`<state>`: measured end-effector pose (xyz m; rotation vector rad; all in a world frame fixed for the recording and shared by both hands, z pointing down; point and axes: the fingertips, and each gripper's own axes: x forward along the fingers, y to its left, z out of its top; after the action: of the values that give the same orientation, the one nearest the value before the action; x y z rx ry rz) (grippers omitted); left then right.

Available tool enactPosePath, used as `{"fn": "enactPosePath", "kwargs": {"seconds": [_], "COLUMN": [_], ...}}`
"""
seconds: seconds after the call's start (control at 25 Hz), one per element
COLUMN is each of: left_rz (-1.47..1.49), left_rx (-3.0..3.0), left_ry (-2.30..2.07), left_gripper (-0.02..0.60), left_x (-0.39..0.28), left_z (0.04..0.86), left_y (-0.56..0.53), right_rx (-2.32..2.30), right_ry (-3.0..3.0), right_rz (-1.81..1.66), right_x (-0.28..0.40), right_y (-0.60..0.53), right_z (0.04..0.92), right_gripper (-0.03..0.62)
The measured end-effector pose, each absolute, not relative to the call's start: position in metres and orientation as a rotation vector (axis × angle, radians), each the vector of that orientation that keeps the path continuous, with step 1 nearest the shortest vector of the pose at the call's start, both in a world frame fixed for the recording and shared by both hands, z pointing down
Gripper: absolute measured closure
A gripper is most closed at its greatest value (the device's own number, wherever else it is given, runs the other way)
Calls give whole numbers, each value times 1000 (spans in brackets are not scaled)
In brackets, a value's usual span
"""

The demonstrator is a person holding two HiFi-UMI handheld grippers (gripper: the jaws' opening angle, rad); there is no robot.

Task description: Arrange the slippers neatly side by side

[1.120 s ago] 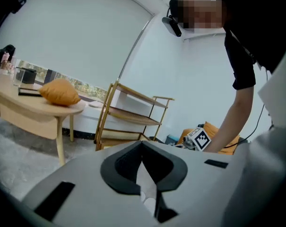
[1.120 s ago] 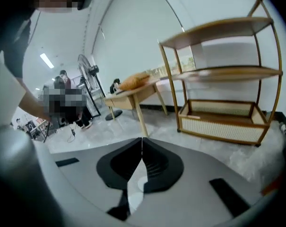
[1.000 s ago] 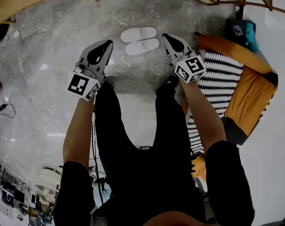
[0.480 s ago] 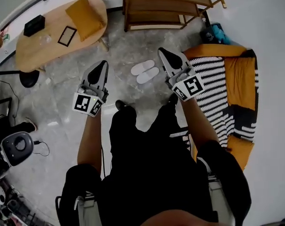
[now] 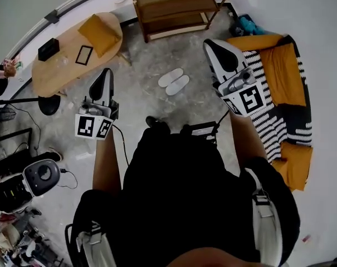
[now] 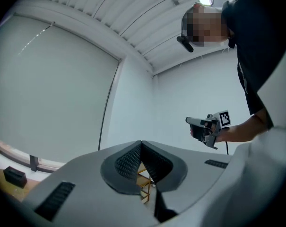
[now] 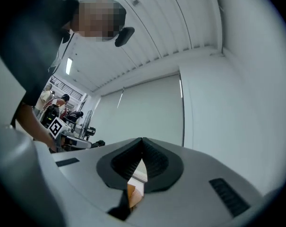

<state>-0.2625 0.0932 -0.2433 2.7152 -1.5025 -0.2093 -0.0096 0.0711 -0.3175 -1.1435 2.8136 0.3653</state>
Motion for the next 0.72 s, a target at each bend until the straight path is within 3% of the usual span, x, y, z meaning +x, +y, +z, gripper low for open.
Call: {"fn": "enactPosePath", "kwargs": {"seconds": [0.44, 0.72], "left_rz": [-240, -217], "left_rx": [2819, 2796], "left_ry": [-1533, -1572], "left_gripper": [568, 568], "left_x": [-164, -114], "left_z": [-316, -308], "left_y": [189, 243], "right_rx": [-1223, -1222], "right_ry": [2612, 2676], "right_rz": [541, 290], "right_x": [115, 157], "right_y": [175, 218], "right_z": [-397, -330], "right_gripper": [563, 563]}}
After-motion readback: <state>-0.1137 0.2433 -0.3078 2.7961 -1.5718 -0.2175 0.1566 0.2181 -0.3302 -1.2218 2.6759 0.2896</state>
